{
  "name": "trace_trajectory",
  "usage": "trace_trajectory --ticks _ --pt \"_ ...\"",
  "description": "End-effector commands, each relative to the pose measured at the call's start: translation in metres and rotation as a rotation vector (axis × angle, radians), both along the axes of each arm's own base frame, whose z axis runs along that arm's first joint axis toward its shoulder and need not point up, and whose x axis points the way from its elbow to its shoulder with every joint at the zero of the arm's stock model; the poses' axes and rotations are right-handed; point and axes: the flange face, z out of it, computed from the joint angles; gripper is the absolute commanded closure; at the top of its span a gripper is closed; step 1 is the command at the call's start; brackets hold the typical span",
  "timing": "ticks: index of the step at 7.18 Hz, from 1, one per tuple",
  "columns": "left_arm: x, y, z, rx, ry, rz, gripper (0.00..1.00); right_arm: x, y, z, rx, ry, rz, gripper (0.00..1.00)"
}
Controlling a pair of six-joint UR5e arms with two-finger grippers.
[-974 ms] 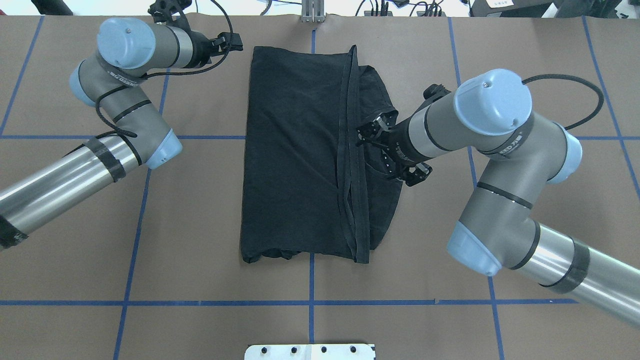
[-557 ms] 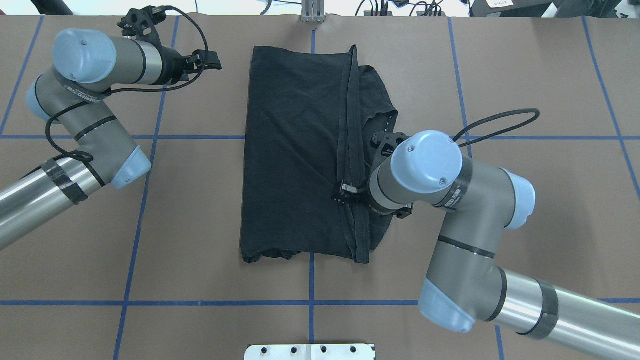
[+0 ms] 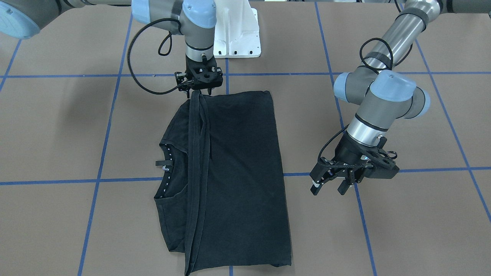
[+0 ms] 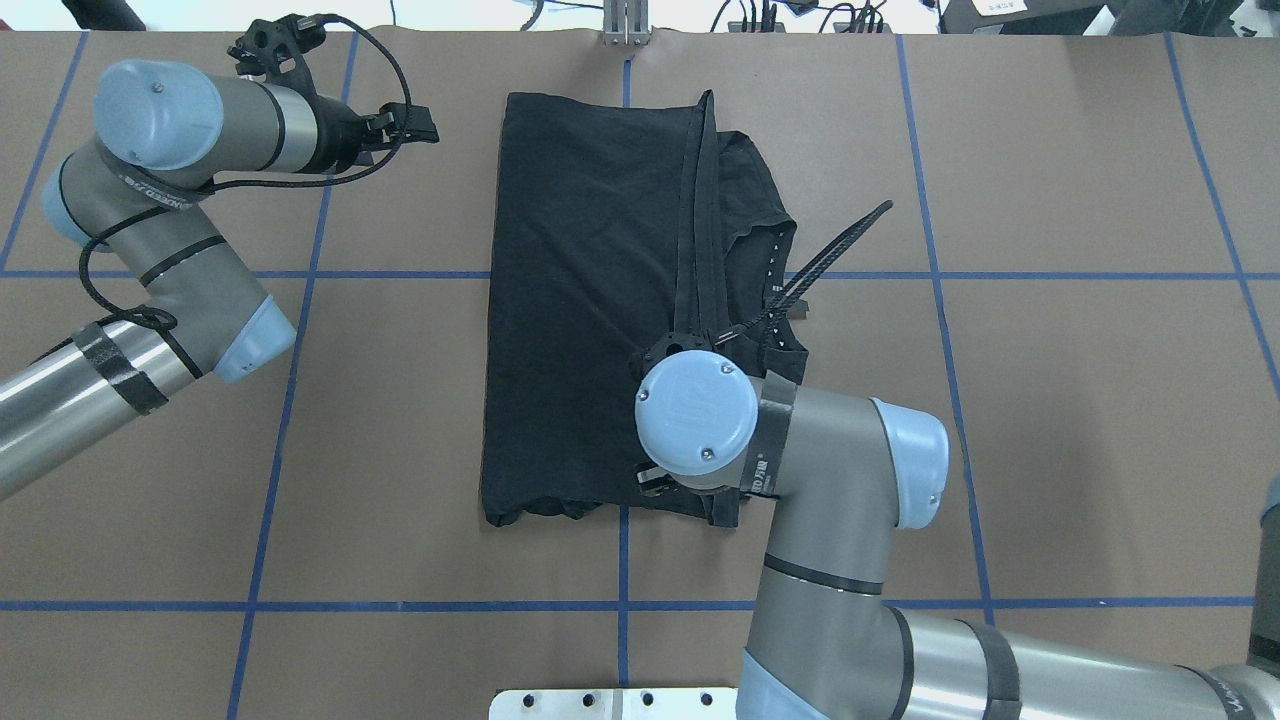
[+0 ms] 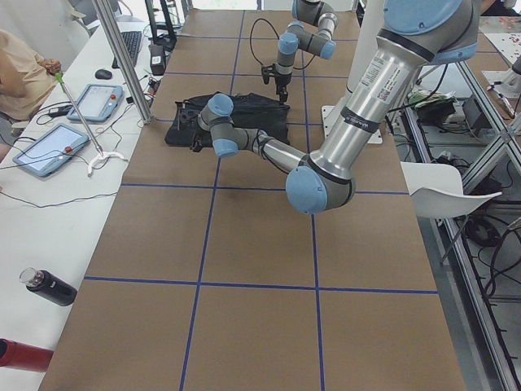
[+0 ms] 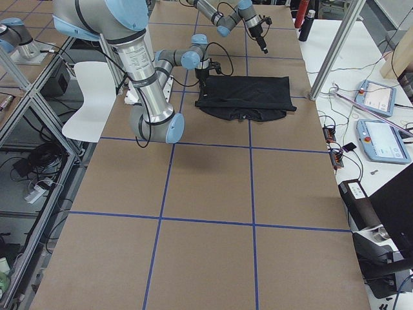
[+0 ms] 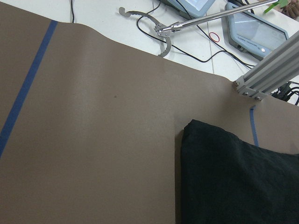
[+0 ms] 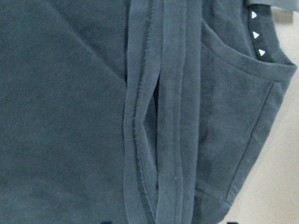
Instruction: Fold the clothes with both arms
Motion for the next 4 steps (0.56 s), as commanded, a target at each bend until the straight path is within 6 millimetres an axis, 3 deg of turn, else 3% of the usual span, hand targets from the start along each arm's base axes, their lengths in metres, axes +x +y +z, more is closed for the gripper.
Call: trace_trajectory --ticks 1,2,4 --pt "-0.001 0.000 0.000 -0.001 0.001 -0.002 0.00 -0.049 -0.009 -0.009 0.043 0.151 -0.095 0.30" --pt "0.000 0.000 0.001 -0.004 0.001 0.000 0.00 -0.063 -0.009 -0.009 0.051 0.205 -0.123 0.32" --pt "-0.001 0.001 0.004 -0.007 -0.002 0.000 0.00 -0.061 -0.008 -0.006 0.045 0.229 -0.131 0.38"
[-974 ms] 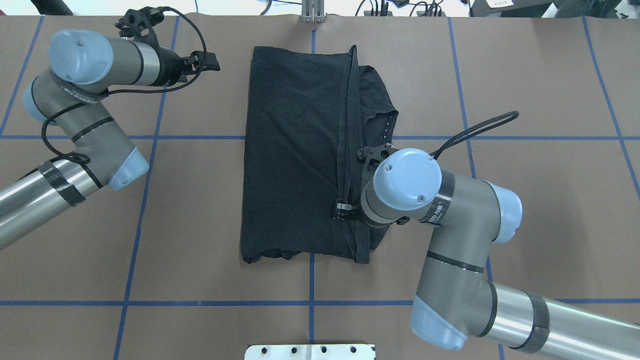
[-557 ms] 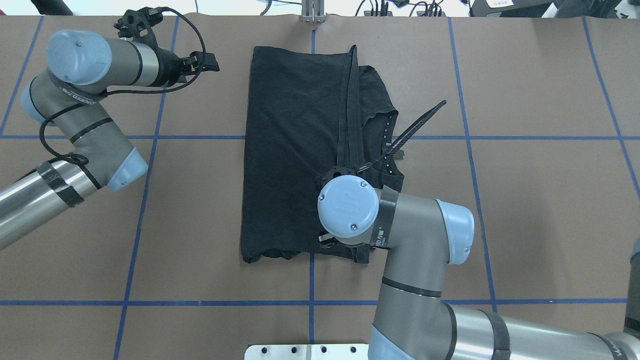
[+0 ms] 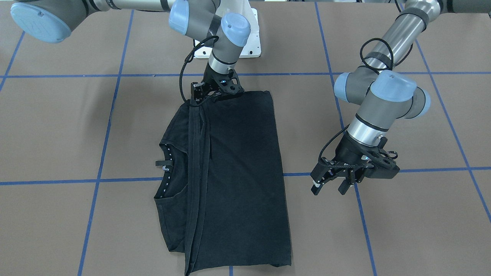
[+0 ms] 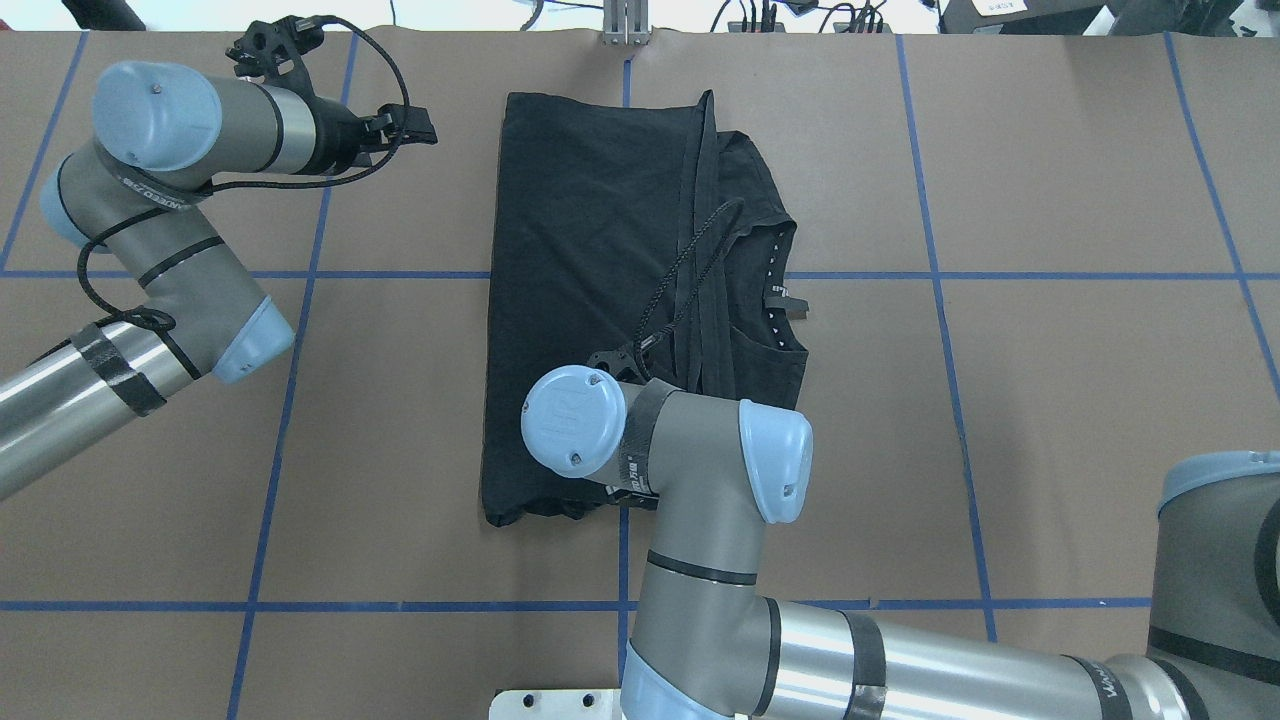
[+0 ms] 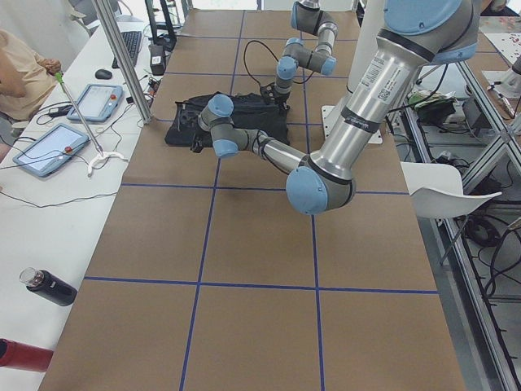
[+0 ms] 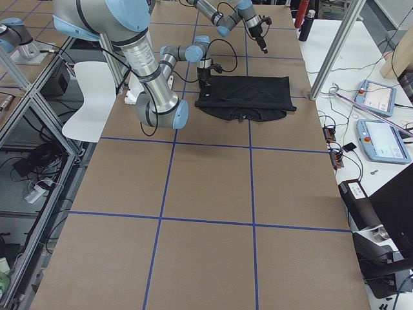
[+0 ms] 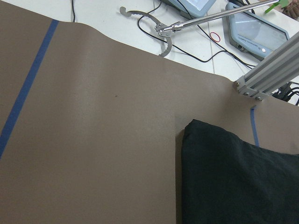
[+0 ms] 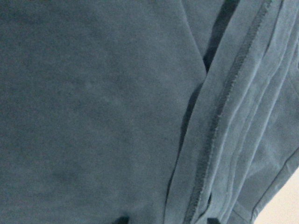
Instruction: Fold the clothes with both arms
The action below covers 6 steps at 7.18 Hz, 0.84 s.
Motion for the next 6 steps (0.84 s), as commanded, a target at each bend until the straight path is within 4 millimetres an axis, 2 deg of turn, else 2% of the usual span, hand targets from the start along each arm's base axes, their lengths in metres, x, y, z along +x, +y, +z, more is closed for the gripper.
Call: trace_trajectory --ticks 1,3,4,6 --pt "0.001 0.001 0.001 -0.001 0.001 0.001 0.00 0.001 0.001 0.002 -0.005 0.043 -0.011 0.38" --pt "0.001 0.001 0.002 -0.003 0.000 0.001 0.00 0.001 0.004 0.008 -0.004 0.057 -0.012 0.38" --pt "0.001 0.001 0.002 -0.003 0.000 0.001 0.00 -0.001 0.009 0.013 -0.003 0.064 -0.019 0.42" --pt "0.001 0.001 0.002 -0.003 0.000 -0.001 0.00 0.000 0.011 0.019 -0.001 0.072 -0.020 0.98"
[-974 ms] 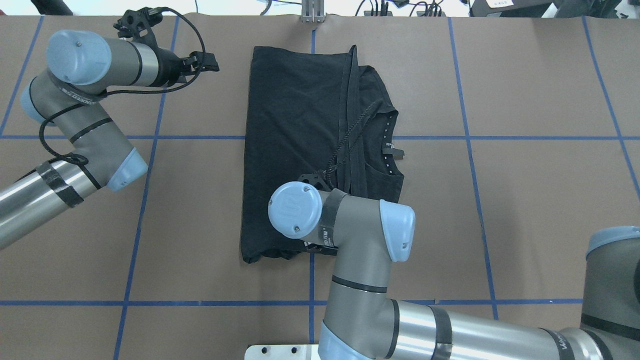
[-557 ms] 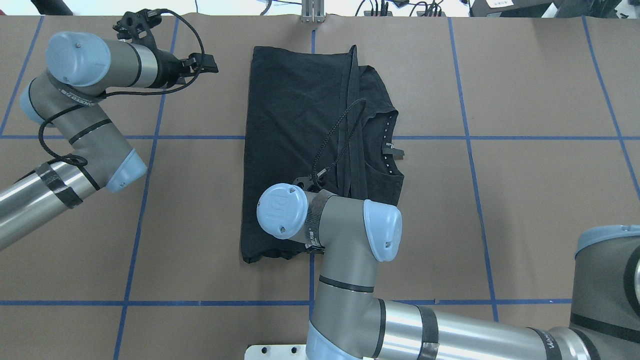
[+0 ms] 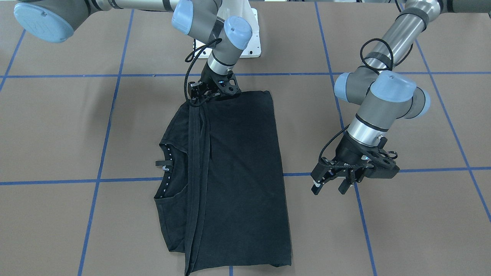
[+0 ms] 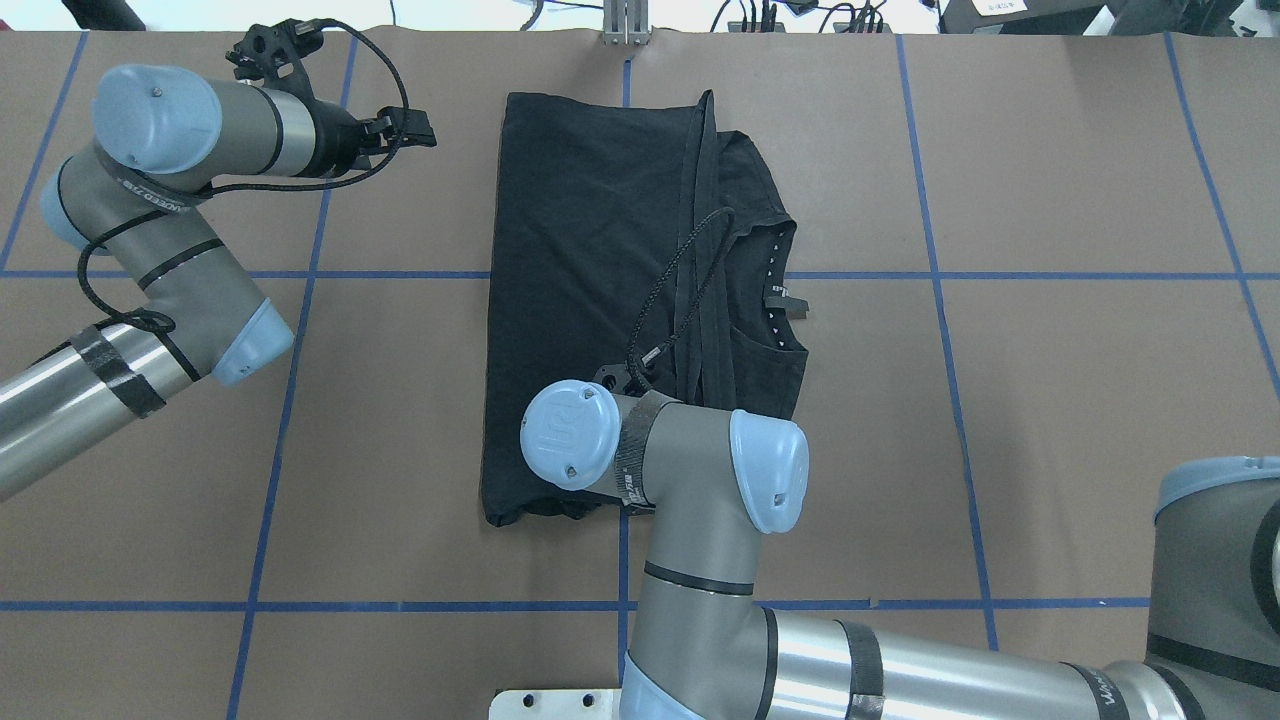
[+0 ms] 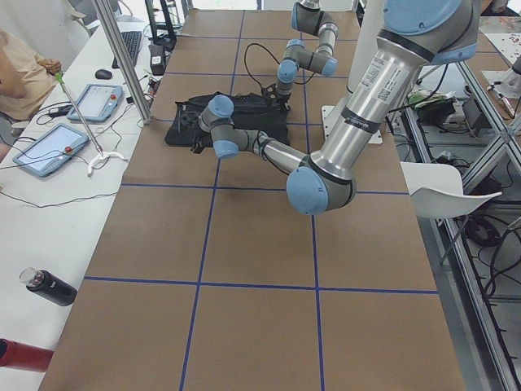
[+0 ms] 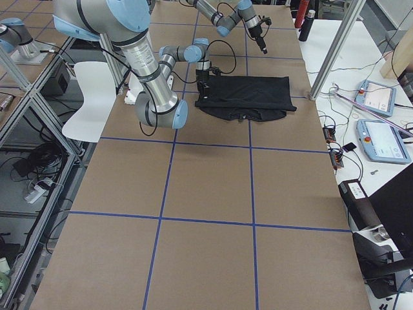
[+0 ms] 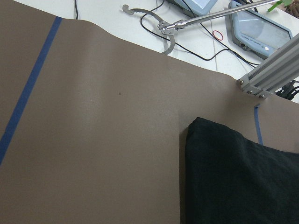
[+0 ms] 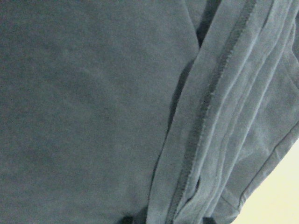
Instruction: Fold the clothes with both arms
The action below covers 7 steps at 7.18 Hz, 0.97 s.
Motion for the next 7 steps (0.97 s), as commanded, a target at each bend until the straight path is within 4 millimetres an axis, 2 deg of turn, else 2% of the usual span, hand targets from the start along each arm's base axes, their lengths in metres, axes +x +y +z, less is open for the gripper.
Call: trace_trajectory --ticks 1,2,3,4,5,6,7 --pt "0.000 0.000 0.000 0.000 0.000 -0.001 0.00 0.002 0.003 0.003 0.001 0.000 -0.003 1.00" --pt "0.000 0.000 -0.001 0.001 0.001 -0.001 0.00 0.007 0.005 -0.004 -0.001 -0.006 -0.004 1.00" --pt "0.000 0.000 -0.001 0.001 0.001 -0.003 0.00 0.028 0.010 -0.018 0.004 -0.006 -0.016 1.00" --pt "0.000 0.000 0.000 -0.001 0.000 -0.003 0.00 0.064 0.016 -0.020 0.012 -0.002 -0.031 1.00" --pt "0.000 0.000 -0.001 -0.001 0.002 -0.004 0.00 0.086 0.025 0.015 -0.006 0.012 0.014 1.00" --pt "0.000 0.000 -0.001 -0.011 0.009 -0.010 0.00 0.065 0.067 0.046 -0.108 0.021 0.216 1.00" --pt "0.001 0.000 -0.001 -0.017 0.013 -0.011 0.00 0.058 0.066 0.058 -0.181 -0.099 0.423 0.83"
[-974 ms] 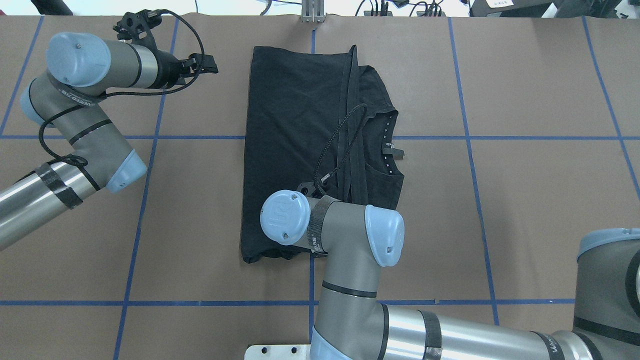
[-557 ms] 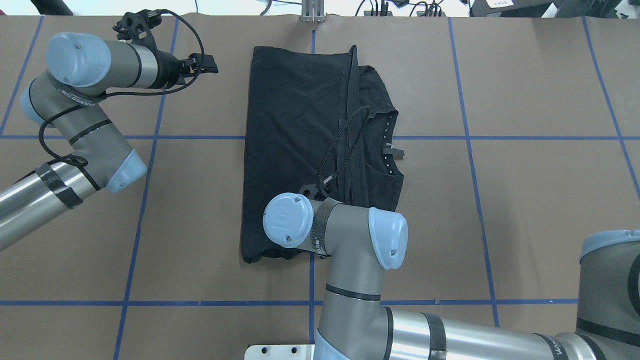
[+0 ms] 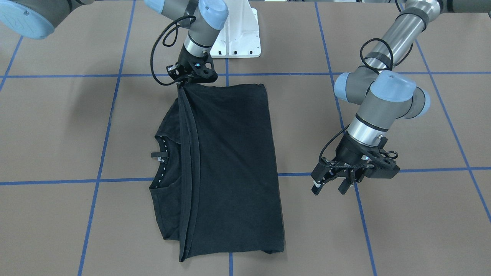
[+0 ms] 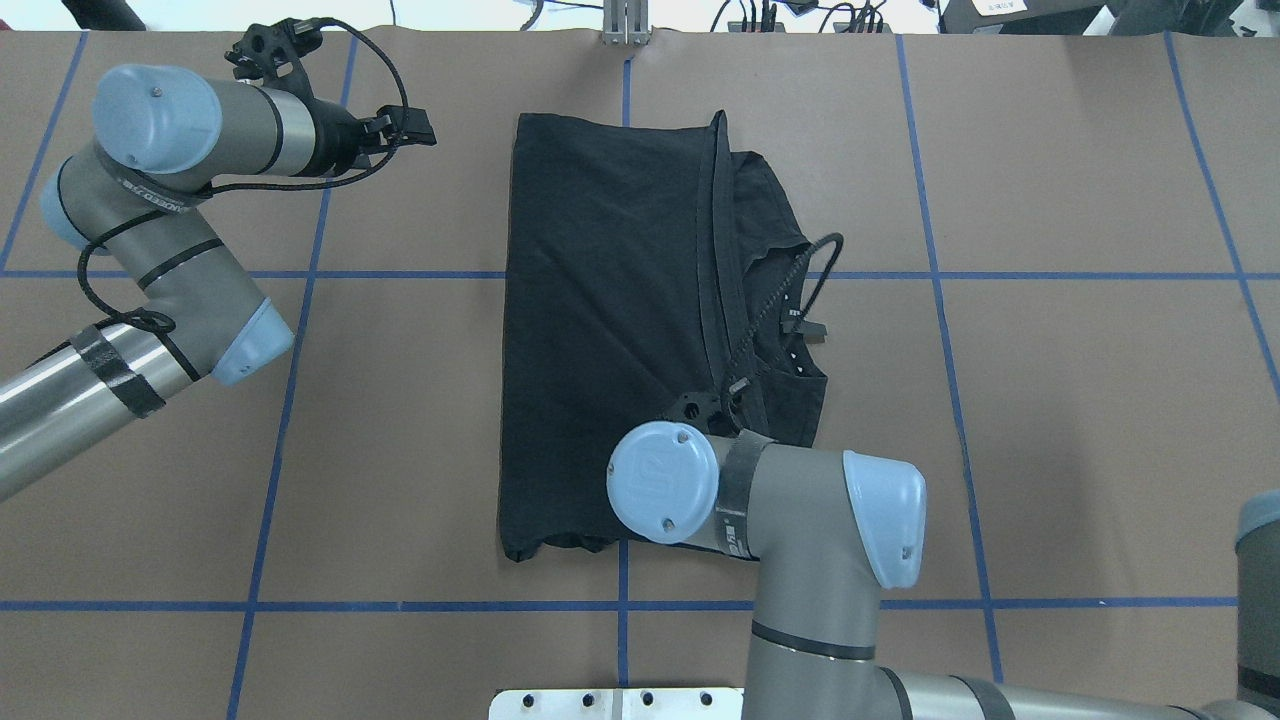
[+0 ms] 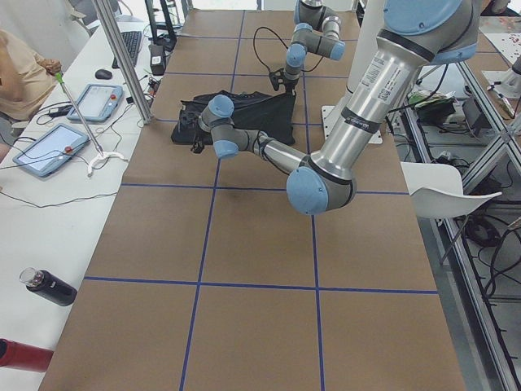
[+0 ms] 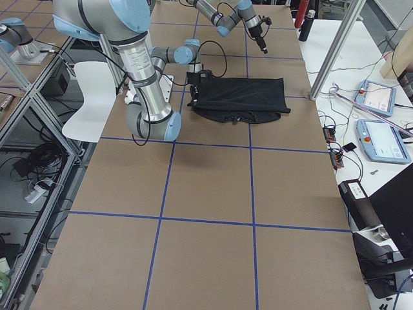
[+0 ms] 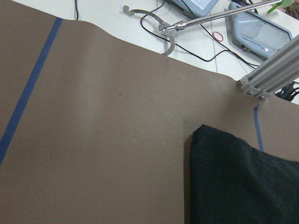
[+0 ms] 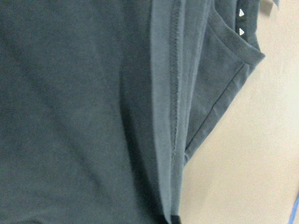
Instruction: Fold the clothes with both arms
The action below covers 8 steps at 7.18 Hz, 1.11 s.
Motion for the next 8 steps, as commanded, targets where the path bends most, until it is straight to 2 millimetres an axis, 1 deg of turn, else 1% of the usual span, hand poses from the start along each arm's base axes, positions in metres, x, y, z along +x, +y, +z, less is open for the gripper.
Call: trace_trajectory --ticks 1,2,3,4,5,6,7,8 --pt "0.000 0.000 0.001 -0.009 0.005 -0.005 0.00 0.001 -0.004 0.025 -0.105 -0.200 0.304 0.58" --pt "0.001 0.000 0.001 -0.009 0.004 -0.005 0.00 0.010 -0.015 0.037 -0.102 -0.225 0.325 0.33" --pt "0.001 0.000 0.001 -0.009 0.004 -0.005 0.00 0.016 -0.023 0.035 -0.119 -0.244 0.381 0.20" --pt "0.001 0.000 0.001 -0.009 0.004 -0.005 0.00 0.028 -0.032 0.026 -0.186 -0.279 0.536 0.20" --pt "0.001 0.000 0.000 -0.007 0.005 -0.005 0.00 0.034 -0.032 0.019 -0.234 -0.308 0.648 0.19" --pt "0.001 0.000 0.000 -0.007 0.005 -0.005 0.00 0.040 -0.030 0.028 -0.290 -0.331 0.747 0.19" --pt "0.001 0.000 0.000 -0.009 0.006 -0.005 0.00 0.046 -0.028 0.044 -0.327 -0.431 0.799 0.19" --pt "0.001 0.000 -0.001 -0.008 0.007 -0.005 0.00 0.051 -0.026 0.058 -0.356 -0.485 0.829 0.19"
